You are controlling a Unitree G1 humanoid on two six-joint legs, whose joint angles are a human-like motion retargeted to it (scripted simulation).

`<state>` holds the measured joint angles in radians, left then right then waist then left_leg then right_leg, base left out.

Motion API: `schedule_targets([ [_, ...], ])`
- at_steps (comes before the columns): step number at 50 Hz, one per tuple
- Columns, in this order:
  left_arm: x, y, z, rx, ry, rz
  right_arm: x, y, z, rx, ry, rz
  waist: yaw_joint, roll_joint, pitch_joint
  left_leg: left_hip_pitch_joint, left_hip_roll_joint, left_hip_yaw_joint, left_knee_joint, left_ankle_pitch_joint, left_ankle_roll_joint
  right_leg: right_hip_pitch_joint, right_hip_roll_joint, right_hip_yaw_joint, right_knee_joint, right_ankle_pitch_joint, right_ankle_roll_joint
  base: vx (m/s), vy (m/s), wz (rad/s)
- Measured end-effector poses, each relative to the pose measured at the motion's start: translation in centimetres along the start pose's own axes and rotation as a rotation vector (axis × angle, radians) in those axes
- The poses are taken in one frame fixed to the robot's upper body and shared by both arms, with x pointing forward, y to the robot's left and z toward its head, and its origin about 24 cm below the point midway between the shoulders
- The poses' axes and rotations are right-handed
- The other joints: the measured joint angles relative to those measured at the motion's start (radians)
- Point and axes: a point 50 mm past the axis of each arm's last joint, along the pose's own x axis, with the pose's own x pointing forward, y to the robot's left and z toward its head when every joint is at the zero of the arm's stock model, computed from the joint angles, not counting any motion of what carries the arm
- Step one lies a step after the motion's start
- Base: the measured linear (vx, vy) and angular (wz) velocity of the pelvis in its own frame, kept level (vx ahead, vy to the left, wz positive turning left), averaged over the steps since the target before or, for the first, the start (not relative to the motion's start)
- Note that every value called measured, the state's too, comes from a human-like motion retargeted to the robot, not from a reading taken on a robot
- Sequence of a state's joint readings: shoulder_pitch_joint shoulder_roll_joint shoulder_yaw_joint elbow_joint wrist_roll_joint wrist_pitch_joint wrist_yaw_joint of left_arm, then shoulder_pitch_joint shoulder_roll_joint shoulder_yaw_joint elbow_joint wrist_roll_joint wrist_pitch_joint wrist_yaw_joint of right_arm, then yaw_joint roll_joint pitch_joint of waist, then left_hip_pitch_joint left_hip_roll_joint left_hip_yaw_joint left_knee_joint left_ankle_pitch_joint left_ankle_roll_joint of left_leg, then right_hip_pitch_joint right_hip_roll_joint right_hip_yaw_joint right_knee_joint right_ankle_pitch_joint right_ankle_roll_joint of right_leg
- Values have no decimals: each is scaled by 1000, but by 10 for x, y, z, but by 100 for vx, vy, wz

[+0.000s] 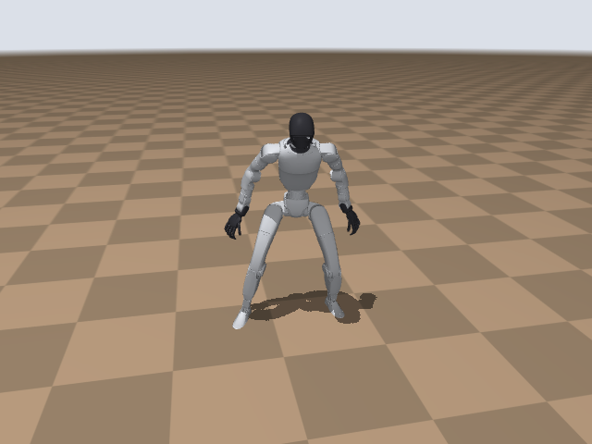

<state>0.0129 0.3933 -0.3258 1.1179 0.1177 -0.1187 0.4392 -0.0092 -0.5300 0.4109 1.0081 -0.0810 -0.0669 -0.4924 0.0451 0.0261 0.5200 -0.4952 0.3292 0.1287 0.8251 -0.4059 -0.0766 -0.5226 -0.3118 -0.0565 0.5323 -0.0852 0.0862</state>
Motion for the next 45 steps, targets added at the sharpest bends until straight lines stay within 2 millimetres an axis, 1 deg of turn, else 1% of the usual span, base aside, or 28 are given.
schedule_targets([
  [2, 5, 7, 13, -30, -32, 39, -8, 8, -17, -18, 72, -1, 20, 10, 0, -4, -9, 31, 28, -10, -27, -19, -45, -76, 75, -51, -42, -4, 57, -8],
  [3, 8, 11, 18, -46, -39, 58, -12, 11, -23, -15, 101, 0, 24, 19, 0, 1, -22, 41, 18, -14, -31, -28, -55, -102, 121, -100, -62, -5, 55, 20],
  [5, 11, 13, 25, -86, -26, 86, -15, 15, -28, 3, 134, 1, 18, 36, 0, 17, -66, 53, -30, -11, -16, -43, -50, -130, 217, -203, -88, -5, 51, 44],
  [7, 11, 10, 27, -137, 4, 90, -14, 15, -24, 18, 118, 4, 5, 49, 0, 38, -117, 63, -100, 18, 5, -43, 9, -123, 260, -253, -86, -5, 44, 52],
  [8, 10, 7, 26, -160, 16, 82, -13, 15, -19, 21, 97, 7, -3, 52, 0, 50, -143, 70, -138, 37, 8, -37, 55, -99, 253, -259, -68, -3, 40, 54],
  [10, 7, 1, 23, -182, 29, 53, -9, 13, -8, 17, 44, 16, -21, 47, 0, 68, -205, 80, -192, 75, -3, 1, 156, -19, 157, -237, -8, -2, 37, 55],
  [11, 5, -1, 19, -168, 33, 32, -6, 11, -1, 13, 19, 21, -29, 34, 0, 58, -238, 78, -176, 92, -17, 38, 176, 18, 68, -207, 5, -1, 35, 49],
  [12, 3, -2, 14, -148, 37, 12, -3, 10, 5, 12, -5, 26, -35, 21, 0, 41, -266, 73, -145, 107, -34, 69, 184, 45, -5, -186, 3, -2, 34, 40],
  [14, -1, -4, 2, -87, 51, -26, 3, 5, 18, 24, -41, 26, -42, 5, 0, -27, -287, 52, -6, 118, -69, 85, 144, 56, -34, -173, -52, -1, 35, 32],
  [15, -3, -5, -4, -60, 58, -42, 7, 1, 24, 35, -55, 24, -47, 5, 0, -64, -281, 41, 78, 113, -81, 71, 120, 58, 1, -167, -75, 1, 37, 23],
  [17, -8, -6, -16, -22, 76, -49, 13, -7, 35, 67, -76, -8, -45, -2, 0, -113, -213, 66, 229, 65, -61, 39, 92, 86, 61, -141, -45, 2, 37, -6],
  [20, -13, -4, -32, 12, 107, -41, 21, -18, 53, 126, -109, -65, -7, -21, 0, -133, -57, 109, 356, -17, -5, 32, 83, 132, 44, -148, -33, 0, 38, -74],
  [22, -15, -3, -39, 9, 128, -39, 23, -19, 64, 152, -127, -79, 13, -26, 0, -115, 15, 89, 324, -55, 22, 33, 92, 158, 11, -126, -36, -4, 45, -80],
  [25, -15, -2, -43, -4, 150, -35, 22, -15, 69, 154, -142, -62, 3, -29, 0, -40, 57, 49, 114, -50, 39, 50, 83, 168, -42, -80, -17, -5, 53, -27],
  [27, -12, -2, -36, -16, 140, -29, 19, -11, 60, 128, -116, -35, -8, -21, 0, 40, 46, 37, -84, 42, 35, 72, 66, 160, -91, -35, -10, -9, 61, 13],
  [28, -9, -2, -29, -27, 136, -24, 18, -9, 49, 103, -61, -14, -15, -26, 0, 90, 6, 38, -199, 99, 42, 102, 37, 157, -163, 16, -10, -13, 64, 35],
  [30, -4, -2, -14, -42, 90, -22, 13, -3, 30, 82, 7, 14, -19, -34, 0, 90, -33, 54, -199, 118, 27, 103, -14, 122, -172, 69, -11, -9, 63, 25],
  [32, 1, 0, 4, -47, 21, -16, 5, 4, 16, 88, 41, 19, -5, -20, 0, 52, -31, 77, -122, 96, -24, 53, -50, 23, -48, 27, -44, -7, 60, 11],
  [33, 4, 2, 15, -59, 0, -3, 4, 4, 6, 81, 89, 22, 1, -13, 0, 71, -62, 86, -182, 112, -33, 53, -70, -33, -26, -7, -70, -12, 58, 20],
  [35, 7, 4, 29, -84, -35, 15, 0, 7, 1, 92, 98, 25, 15, 14, 0, 80, -75, 105, -212, 106, -21, 23, -52, -118, 103, -138, -102, -11, 53, 7],
  [36, 7, 2, 32, -110, -32, 26, 0, 6, -1, 89, 103, 32, 20, 20, 0, 106, -105, 111, -277, 128, -1, 22, -19, -120, 131, -183, -96, -9, 47, 3],
  [37, 6, 1, 34, -137, -30, 33, 0, 6, 0, 94, 93, 38, 23, 24, 0, 120, -126, 117, -311, 140, 13, 19, 22, -113, 158, -220, -82, -8, 42, 10],
  [38, 5, -1, 34, -166, -29, 34, 0, 8, 6, 113, 53, 43, 20, 25, 0, 108, -133, 125, -284, 133, 14, 14, 80, -87, 184, -239, -51, -6, 39, 11],
  [40, 3, -1, 31, -251, 10, 53, 2, 8, 13, 113, 31, 70, 24, -1, 0, 151, -208, 133, -382, 185, -1, 75, 178, -2, 36, -185, 21, -7, 37, 14],
  [42, 1, 1, 24, -298, 33, 63, 3, 9, 29, 147, -35, 79, 22, -40, 0, 88, -252, 105, -251, 174, -53, 134, 168, 15, -90, -166, -6, -7, 36, 25],
  [43, 1, 3, 21, -328, 53, 68, 4, 8, 34, 144, -43, 87, 22, -51, 0, 66, -277, 71, -213, 185, -76, 153, 137, 6, -131, -156, -53, -8, 38, 42],
  [44, 0, 4, 19, -352, 61, 73, 6, 7, 39, 138, -60, 93, 17, -56, 0, 34, -280, 49, -140, 178, -92, 144, 109, 4, -110, -140, -69, -8, 39, 53],
  [45, -1, 5, 17, -373, 63, 77, 7, 5, 43, 130, -83, 97, 10, -57, 0, -3, -272, 35, -48, 163, -104, 120, 82, 5, -59, -122, -68, -5, 40, 50],
])
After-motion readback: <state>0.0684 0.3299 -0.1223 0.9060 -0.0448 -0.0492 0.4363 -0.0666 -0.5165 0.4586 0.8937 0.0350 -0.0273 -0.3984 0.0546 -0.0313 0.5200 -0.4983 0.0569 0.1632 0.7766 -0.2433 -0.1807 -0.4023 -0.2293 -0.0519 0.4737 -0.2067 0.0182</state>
